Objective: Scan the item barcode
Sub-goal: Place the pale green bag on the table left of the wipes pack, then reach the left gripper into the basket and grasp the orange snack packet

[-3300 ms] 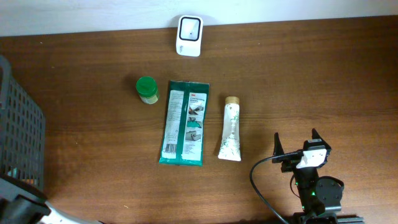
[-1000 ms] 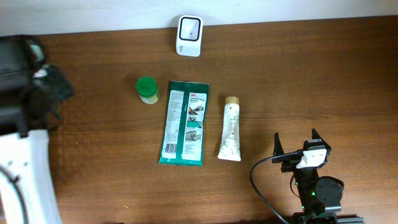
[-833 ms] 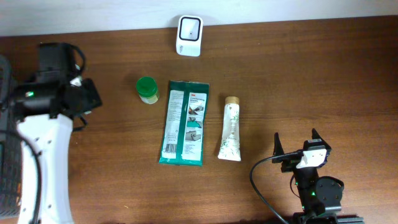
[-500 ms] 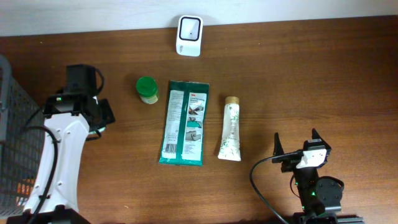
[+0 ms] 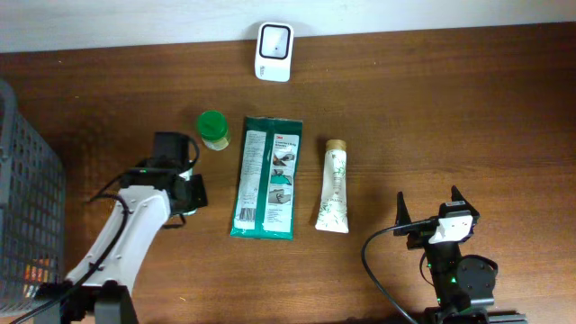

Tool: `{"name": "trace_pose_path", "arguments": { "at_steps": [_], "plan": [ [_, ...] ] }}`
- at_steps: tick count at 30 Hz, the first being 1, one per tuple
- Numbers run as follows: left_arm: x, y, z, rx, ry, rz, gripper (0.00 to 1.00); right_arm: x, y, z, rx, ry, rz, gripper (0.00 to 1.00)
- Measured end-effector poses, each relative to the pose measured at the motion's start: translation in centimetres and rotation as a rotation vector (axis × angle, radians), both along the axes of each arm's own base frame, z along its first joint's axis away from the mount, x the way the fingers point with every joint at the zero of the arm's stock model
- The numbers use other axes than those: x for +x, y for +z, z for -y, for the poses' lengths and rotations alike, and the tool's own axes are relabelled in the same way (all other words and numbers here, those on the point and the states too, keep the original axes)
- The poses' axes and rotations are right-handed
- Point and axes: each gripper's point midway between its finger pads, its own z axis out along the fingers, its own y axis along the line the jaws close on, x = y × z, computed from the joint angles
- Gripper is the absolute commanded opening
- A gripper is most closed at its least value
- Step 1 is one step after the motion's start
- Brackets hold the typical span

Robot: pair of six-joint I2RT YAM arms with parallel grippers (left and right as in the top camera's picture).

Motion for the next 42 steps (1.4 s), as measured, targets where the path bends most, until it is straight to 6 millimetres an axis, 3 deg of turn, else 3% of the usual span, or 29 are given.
{"name": "trace_pose_path", "arguments": {
  "at_steps": [3,6,7,10,14,17,20,23,25,28,30,35,38,39,42],
  "plan": [
    [-0.2,-0.4,1.4,-0.004,-0.044,0.002,0.01,0.0,0.0,0.0,0.0,0.0,0.0,0.98],
    [-0.1,-0.4,1.6,-0.005,-0.049,0.007,0.39,0.0,0.0,0.0,0.0,0.0,0.0,0.98],
    [0.0,-0.4,1.6,-0.004,-0.052,0.009,0.44,0.0,0.0,0.0,0.0,0.0,0.0,0.98],
    [0.0,-0.3,1.6,-0.004,-0.053,0.011,0.5,0.0,0.0,0.0,0.0,0.0,0.0,0.98],
    [0.1,0.4,1.6,-0.002,-0.056,0.006,0.5,0.0,0.0,0.0,0.0,0.0,0.0,0.98],
    [2.8,4.4,2.0,-0.012,-0.056,0.08,0.51,0.0,0.0,0.0,0.0,0.0,0.0,0.98],
    [6.8,12.4,2.6,-0.029,-0.064,0.245,0.54,0.0,0.0,0.0,0.0,0.0,0.0,0.98],
    [8.5,18.9,2.3,-0.029,-0.071,0.371,0.56,0.0,0.0,0.0,0.0,0.0,0.0,0.98],
    [9.0,24.3,0.0,0.005,-0.026,0.468,0.56,0.0,0.0,0.0,0.0,0.0,0.0,0.98],
    [8.5,29.5,-4.8,0.071,0.078,0.564,0.57,0.0,0.0,0.0,0.0,0.0,0.0,0.98],
    [7.8,31.4,-7.9,0.101,0.153,0.606,0.57,0.0,0.0,0.0,0.0,0.0,0.0,0.98],
    [3.5,33.7,-17.7,0.208,0.423,0.645,0.57,0.0,0.0,0.0,0.0,0.0,0.0,0.98],
    [1.8,33.6,-20.5,0.234,0.507,0.629,0.55,0.0,0.0,0.0,0.0,0.0,0.0,0.98],
    [0.3,33.5,-22.8,0.257,0.575,0.618,0.55,0.0,0.0,0.0,0.0,0.0,0.0,0.98],
    [-2.1,33.1,-25.5,0.283,0.667,0.59,0.54,0.0,0.0,0.0,0.0,0.0,0.0,0.98]
  ]
}}
